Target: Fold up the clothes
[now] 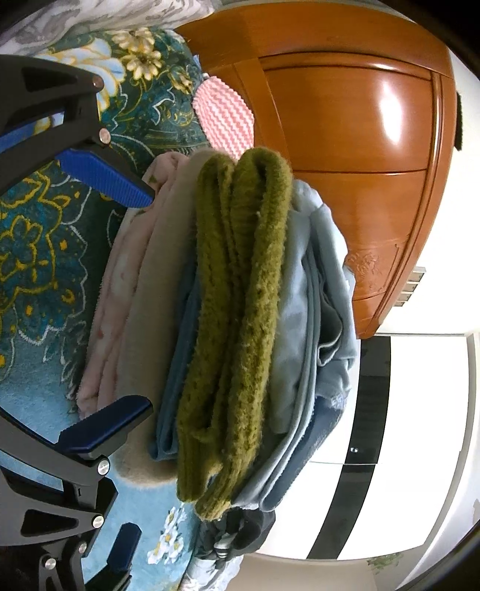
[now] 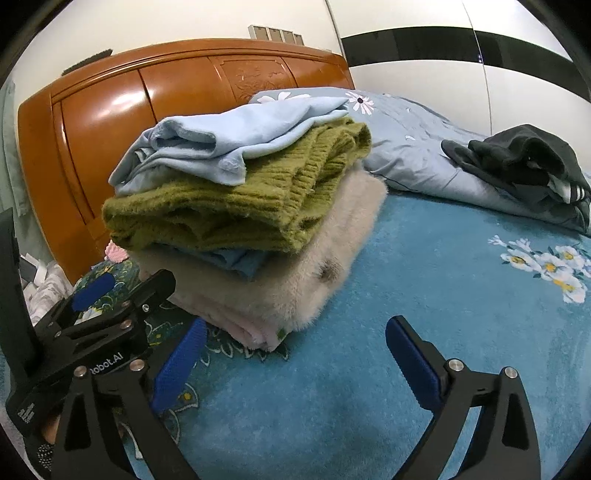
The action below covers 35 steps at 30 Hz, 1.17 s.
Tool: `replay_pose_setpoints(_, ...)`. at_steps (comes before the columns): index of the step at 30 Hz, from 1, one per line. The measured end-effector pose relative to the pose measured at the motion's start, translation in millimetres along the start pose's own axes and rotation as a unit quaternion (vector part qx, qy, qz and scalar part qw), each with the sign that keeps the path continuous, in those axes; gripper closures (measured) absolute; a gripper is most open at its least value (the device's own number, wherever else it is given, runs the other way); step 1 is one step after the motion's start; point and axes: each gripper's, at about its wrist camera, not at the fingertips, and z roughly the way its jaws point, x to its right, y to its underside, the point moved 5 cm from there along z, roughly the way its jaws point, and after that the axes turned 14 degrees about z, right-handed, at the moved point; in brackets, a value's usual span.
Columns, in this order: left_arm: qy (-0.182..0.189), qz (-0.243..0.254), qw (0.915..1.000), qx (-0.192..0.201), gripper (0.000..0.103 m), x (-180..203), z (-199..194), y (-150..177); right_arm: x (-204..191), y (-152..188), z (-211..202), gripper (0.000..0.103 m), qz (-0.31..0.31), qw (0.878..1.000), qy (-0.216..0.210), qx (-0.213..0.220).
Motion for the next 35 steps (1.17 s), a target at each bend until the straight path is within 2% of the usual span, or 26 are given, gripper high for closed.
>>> replay_pose_setpoints(3,-0.007,0.008,0.9999,0.002,0.000,1.4,-0.5,-2.3,0.3,-2.1,-2.3,0.004,0.001,1.000,0.002,0.005)
replay_pose_setpoints(5,-0.009,0.010,0.9999,0.004,0.000,2.3,-1.8,-4.4,0.0,-4.1,-4.7,0.000,0.002,1.000,0.003,0.008)
replay_pose_setpoints(20,-0.010,-0.002,0.9999,0.003,0.000,-3.1,-16.7,-30.6,-12.9,-18.3,-21.1,0.000,-0.007,1.000,-0.006,0.027)
replay_pose_setpoints(35,-0.017,-0.006,0.9998,0.011,0.000,-8.8,-25.2,-46.6,-26.5,-34.6,-33.8,0.000,-0.009,1.000,-0.008,0.028)
